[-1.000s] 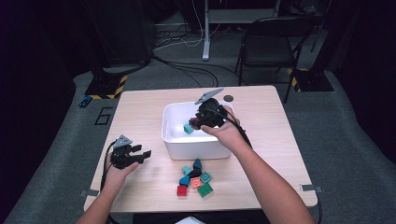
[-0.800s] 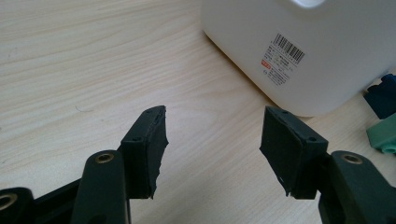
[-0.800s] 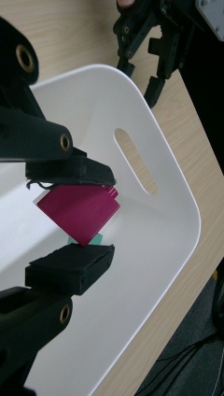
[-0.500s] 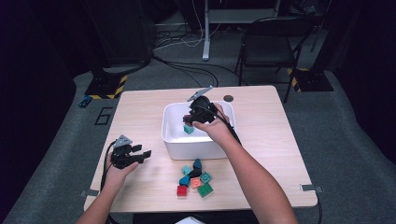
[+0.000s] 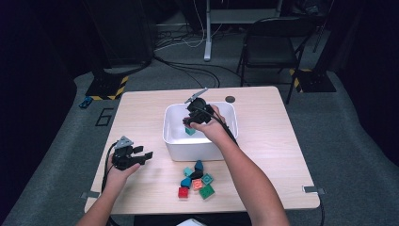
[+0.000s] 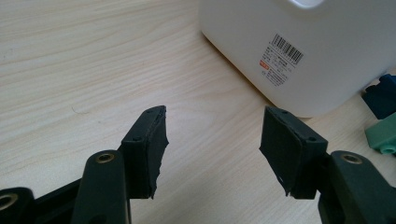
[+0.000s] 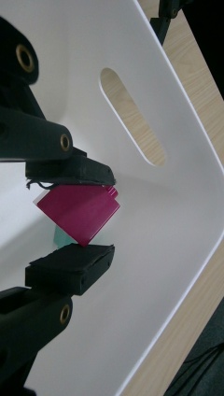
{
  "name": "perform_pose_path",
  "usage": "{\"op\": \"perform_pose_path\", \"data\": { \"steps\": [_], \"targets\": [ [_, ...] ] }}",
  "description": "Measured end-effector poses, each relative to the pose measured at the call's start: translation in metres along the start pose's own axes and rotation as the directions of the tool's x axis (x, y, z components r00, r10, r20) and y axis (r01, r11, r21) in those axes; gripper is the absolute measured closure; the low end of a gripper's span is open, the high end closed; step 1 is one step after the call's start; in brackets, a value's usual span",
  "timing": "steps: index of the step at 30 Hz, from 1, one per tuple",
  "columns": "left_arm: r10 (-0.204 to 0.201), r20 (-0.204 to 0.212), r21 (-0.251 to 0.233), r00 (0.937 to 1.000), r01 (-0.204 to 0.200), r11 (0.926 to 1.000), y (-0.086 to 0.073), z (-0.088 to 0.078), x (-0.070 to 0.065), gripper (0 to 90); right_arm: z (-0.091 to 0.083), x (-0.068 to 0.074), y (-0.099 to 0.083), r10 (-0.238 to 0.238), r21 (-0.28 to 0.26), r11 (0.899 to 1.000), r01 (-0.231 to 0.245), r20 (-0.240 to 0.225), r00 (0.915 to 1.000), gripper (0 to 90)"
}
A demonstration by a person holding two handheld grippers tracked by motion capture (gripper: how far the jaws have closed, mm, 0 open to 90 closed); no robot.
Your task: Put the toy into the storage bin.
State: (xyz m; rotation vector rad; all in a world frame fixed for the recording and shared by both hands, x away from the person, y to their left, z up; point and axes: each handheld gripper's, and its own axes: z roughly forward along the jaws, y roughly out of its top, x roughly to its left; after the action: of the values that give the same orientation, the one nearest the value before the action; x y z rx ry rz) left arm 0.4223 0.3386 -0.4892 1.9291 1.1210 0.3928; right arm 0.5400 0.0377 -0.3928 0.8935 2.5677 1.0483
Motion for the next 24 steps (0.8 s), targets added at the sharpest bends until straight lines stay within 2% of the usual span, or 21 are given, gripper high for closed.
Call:
{"op": "perform_pose_path", "data": {
  "steps": [5, 9, 21, 24],
  "targets": [
    [0.0, 0.0, -0.001, 1.0, 0.0, 1.0, 0.0, 0.0, 0.0, 40.4, 0.001, 0.002, 0.001, -0.007, 0.006, 1.0, 0.007, 0.002, 1.0, 56.2],
    [-0.001, -0.001, -0.003, 1.0, 0.001, 1.0, 0.0, 0.0, 0.0, 40.4, -0.005, 0.002, 0.002, -0.006, 0.011, 1.0, 0.006, 0.009, 0.9999, 55.5],
    [-0.001, -0.009, -0.007, 1.0, 0.001, 1.0, 0.0, 0.001, 0.0, 40.4, -0.055, 0.011, -0.003, -0.032, -0.036, 0.999, 0.032, 0.003, 0.9995, 53.6],
    [0.001, -0.012, -0.005, 0.9999, -0.001, 1.0, -0.001, 0.001, 0.0, 40.4, -0.065, 0.014, -0.005, -0.035, -0.033, 0.999, 0.035, 0.005, 0.9994, 53.9]
  ]
}}
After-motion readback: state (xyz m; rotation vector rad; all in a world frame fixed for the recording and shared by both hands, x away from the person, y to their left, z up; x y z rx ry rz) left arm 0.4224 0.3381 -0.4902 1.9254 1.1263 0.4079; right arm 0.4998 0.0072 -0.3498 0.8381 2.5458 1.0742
